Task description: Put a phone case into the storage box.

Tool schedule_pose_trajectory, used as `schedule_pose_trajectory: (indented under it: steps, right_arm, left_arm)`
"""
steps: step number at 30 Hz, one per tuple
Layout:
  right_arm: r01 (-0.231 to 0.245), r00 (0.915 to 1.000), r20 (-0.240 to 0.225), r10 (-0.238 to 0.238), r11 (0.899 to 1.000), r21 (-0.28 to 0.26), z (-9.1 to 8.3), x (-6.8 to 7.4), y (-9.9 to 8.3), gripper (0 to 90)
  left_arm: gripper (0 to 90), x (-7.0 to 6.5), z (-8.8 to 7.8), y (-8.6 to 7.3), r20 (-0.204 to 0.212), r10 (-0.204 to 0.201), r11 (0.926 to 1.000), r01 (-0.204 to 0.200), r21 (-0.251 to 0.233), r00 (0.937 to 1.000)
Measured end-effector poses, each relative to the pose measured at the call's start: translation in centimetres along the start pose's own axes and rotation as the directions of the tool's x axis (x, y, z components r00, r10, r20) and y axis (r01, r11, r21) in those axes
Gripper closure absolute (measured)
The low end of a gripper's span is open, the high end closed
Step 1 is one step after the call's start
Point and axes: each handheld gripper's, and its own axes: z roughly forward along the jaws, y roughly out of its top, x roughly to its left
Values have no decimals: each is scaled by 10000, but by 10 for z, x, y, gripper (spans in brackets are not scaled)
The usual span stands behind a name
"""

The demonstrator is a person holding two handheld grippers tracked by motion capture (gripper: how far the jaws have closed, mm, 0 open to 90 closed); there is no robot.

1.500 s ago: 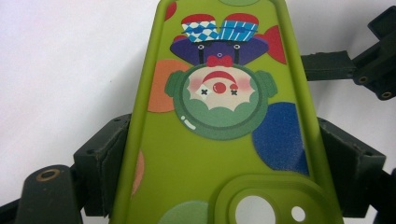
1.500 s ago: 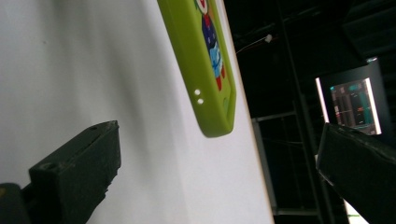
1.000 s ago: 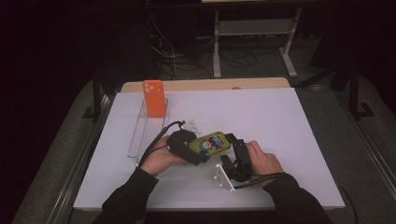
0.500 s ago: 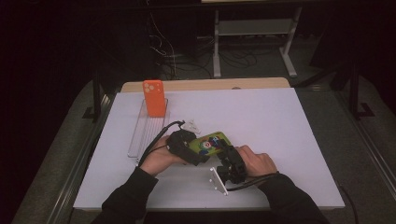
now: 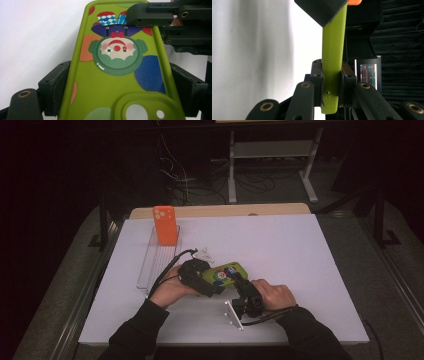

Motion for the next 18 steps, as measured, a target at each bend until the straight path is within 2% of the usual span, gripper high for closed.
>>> schedule_pose_trajectory:
  steps: [2,3,4,5,6,7,8,9,10,11,12,14,16,18]
  right_arm:
    - [-39,10000,-16,39,10000,34,-1,-1,0,756]
    - [-17,10000,-16,17,10000,52,-1,-2,0,757]
    - [-41,10000,-15,41,10000,87,-1,-2,-1,757]
    - [-65,10000,-24,66,9999,115,-1,-2,-1,757]
    - [-41,10000,21,41,10000,83,0,-3,-2,757]
    - [-47,9999,93,46,9999,116,0,-3,-2,757]
    - [-79,9999,108,77,9998,172,0,-3,-3,757]
    - [-129,9999,-61,131,9997,201,0,-4,-4,756]
    - [-209,9998,-55,211,9995,256,0,-4,-5,757]
    - [-167,9998,-56,169,9995,279,1,-5,-7,756]
    - [-273,9996,-45,274,9991,334,1,-6,-8,757]
    - [-405,9991,115,401,9983,411,2,-8,-12,757]
    - [-584,9983,118,579,9971,478,2,-11,-16,756]
    - [-950,9951,-191,965,9931,688,1,-13,-21,757]
  left_arm:
    - [114,-1,-1,0,-119,-18,9996,15,-292,9999]
    - [66,-1,-1,0,-54,-149,9996,148,-226,9999]
    - [27,1,-2,0,-128,-114,9997,111,-207,9999]
    - [25,2,-3,0,-18,-65,9997,64,-217,10000]
    - [11,0,-3,0,122,-316,9987,320,-401,9994]
    - [0,1,-4,-1,158,-267,9989,273,-371,9995]
    - [0,1,-5,-1,163,-235,9987,242,-437,9996]
    - [0,3,-7,-2,228,-38,9995,45,-303,9997]
    - [0,3,-8,-2,238,-157,9988,168,-458,9996]
    - [0,4,-10,-2,238,-31,9992,40,-392,9997]
    - [0,4,-11,-3,218,-200,9981,212,-586,9996]
    - [0,7,-14,-4,175,-48,9985,57,-541,9998]
    - [0,8,-16,-6,72,-181,9975,186,-677,9998]
    - [0,10,-17,-7,62,-155,9978,159,-643,9999]
